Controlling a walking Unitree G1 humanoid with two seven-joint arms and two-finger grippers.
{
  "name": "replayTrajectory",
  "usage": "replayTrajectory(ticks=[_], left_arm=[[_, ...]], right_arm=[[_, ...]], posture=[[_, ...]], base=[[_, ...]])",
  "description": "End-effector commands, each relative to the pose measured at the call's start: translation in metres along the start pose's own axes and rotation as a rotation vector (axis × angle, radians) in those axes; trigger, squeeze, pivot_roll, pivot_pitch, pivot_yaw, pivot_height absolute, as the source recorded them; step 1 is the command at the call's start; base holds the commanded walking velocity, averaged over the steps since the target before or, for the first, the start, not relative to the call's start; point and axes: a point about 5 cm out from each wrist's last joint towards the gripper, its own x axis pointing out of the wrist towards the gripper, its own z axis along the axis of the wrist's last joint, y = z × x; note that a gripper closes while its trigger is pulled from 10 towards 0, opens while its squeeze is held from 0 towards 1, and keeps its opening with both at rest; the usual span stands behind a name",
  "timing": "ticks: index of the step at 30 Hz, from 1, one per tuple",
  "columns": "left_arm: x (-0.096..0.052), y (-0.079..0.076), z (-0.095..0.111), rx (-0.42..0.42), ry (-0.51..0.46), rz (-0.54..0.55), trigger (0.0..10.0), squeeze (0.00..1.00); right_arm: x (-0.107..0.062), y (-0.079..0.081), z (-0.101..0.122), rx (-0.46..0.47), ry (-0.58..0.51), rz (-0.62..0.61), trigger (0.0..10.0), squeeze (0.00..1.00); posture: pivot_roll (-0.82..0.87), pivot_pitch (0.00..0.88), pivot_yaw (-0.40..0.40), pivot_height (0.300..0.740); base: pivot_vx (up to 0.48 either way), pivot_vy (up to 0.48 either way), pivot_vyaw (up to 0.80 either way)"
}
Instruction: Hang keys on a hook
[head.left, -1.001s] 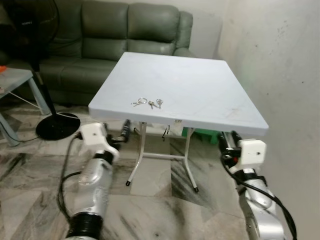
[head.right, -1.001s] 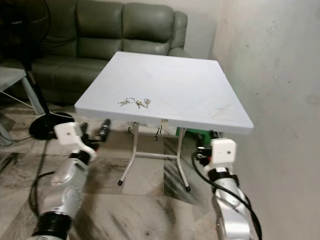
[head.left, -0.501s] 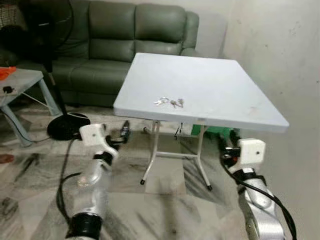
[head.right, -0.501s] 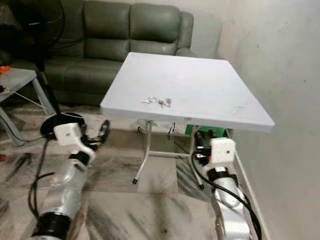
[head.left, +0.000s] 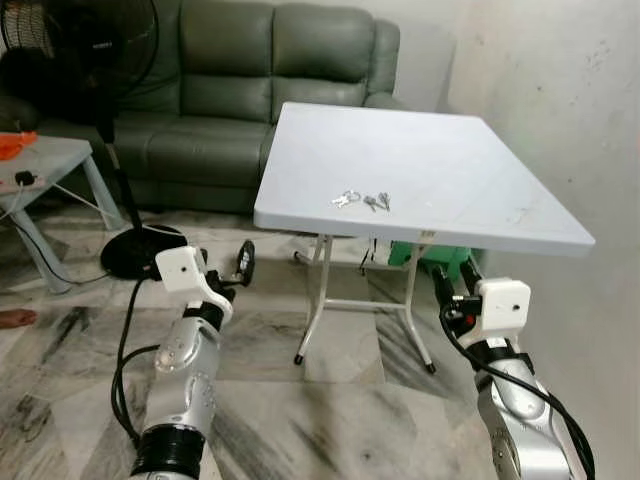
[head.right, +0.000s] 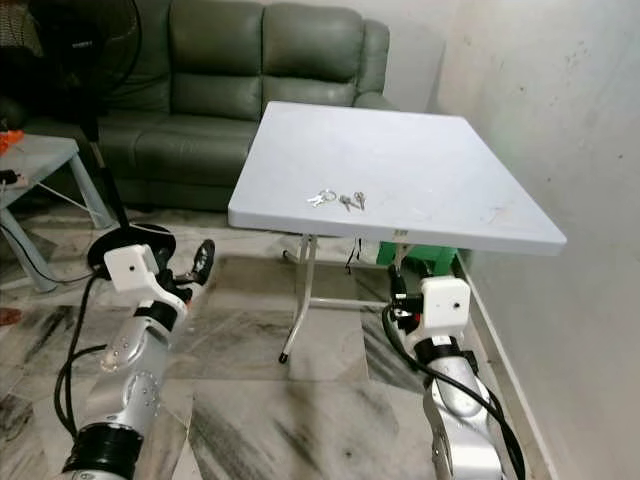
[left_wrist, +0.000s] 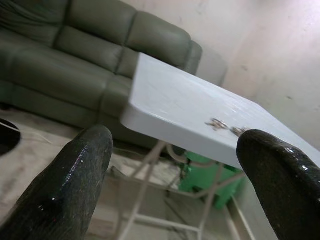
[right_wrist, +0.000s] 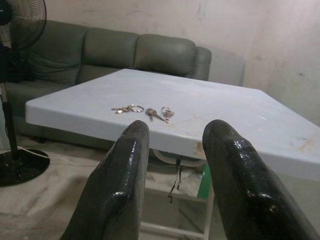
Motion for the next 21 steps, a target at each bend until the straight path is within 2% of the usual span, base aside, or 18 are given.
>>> replayTrajectory(ticks=[1,8,21], left_arm=[[0.0017,-0.0034,-0.0012,-0.002,0.017,-0.006,10.0,0.00],[0.0016,-0.0035,-0.0013,-0.008,0.021,-0.018,10.0,0.00],[0.0019,-0.0044,-0.0005,-0.006,0.017,-0.030,10.0,0.00]], right_arm=[[0.0002,-0.0053,0.0015,-0.008,0.003,-0.013,10.0,0.00],[0.0004,-0.0049,0.0005,-0.009,0.008,-0.008,10.0,0.00],[0.0013,-0.0028,0.0000,-0.015,0.008,0.005,10.0,0.00]], posture=[[-0.02,0.000,-0.049,0.740],[-0.02,0.000,-0.051,0.740],[-0.02,0.000,-0.052,0.740]], base=[[0.000,0.000,0.00],[0.000,0.000,0.00],[0.346,0.000,0.00]])
